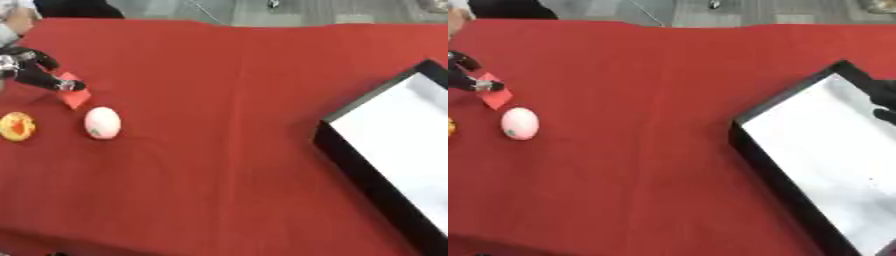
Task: Pick up the objects with one hand, pass them to the other hand, and then place them into the box on the other side of the table.
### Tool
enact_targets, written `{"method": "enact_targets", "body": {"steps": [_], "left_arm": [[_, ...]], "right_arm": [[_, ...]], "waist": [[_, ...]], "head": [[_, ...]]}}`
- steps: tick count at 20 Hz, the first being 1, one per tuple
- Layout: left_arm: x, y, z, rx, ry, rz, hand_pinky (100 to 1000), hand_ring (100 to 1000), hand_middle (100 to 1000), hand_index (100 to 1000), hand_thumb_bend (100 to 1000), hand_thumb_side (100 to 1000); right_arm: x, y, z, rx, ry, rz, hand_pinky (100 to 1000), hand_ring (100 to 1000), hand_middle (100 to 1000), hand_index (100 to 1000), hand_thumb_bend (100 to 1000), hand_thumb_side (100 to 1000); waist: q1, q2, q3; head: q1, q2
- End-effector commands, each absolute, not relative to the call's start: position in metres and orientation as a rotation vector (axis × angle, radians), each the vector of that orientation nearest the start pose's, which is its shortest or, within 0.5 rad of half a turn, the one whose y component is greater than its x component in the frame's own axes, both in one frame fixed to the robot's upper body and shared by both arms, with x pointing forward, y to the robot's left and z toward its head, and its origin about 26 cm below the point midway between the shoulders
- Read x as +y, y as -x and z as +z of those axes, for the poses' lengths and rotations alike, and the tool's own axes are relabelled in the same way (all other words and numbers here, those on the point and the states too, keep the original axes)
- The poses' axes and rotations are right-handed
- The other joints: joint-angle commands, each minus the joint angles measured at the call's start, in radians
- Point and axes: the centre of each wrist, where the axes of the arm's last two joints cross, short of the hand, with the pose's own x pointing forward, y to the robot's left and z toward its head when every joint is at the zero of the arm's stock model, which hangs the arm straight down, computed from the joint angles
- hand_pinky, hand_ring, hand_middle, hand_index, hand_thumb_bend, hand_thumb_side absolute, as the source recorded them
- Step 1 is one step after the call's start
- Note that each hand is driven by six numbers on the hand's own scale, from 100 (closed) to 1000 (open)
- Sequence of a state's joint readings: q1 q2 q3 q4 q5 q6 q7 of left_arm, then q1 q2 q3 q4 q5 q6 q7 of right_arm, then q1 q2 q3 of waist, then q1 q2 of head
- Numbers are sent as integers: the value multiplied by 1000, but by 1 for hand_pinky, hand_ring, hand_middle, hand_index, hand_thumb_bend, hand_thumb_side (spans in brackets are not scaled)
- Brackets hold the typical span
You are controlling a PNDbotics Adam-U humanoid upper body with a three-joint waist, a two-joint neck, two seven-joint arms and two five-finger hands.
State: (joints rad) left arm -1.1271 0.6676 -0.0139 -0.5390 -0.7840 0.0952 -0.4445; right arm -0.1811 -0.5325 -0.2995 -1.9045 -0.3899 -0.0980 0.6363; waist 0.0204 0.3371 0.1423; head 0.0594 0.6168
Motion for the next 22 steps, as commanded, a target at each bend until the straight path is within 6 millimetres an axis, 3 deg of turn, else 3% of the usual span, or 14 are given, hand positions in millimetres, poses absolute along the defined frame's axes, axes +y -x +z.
{"method": "enact_targets", "body": {"steps": [1, 10, 22], "left_arm": [[425, -475, 265, -1057, -949, -885, 1000, 913, 835, 876, 606, 505], [428, -475, 260, -1047, -899, -885, 1000, 913, 833, 859, 586, 522], [434, -473, 251, -995, -903, -871, 1000, 913, 836, 814, 509, 458]], "right_arm": [[-381, -281, 214, -2130, -110, 826, 1000, 1000, 1000, 1000, 100, 536], [-381, -282, 212, -2129, -102, 824, 1000, 1000, 1000, 1000, 100, 536], [-381, -282, 211, -2123, -92, 824, 1000, 1000, 1000, 1000, 100, 536]], "waist": [[3, -2, 0], [-2, 3, 0], [-1, 9, -3]], "head": [[4, -13], [7, -11], [14, -12]]}}
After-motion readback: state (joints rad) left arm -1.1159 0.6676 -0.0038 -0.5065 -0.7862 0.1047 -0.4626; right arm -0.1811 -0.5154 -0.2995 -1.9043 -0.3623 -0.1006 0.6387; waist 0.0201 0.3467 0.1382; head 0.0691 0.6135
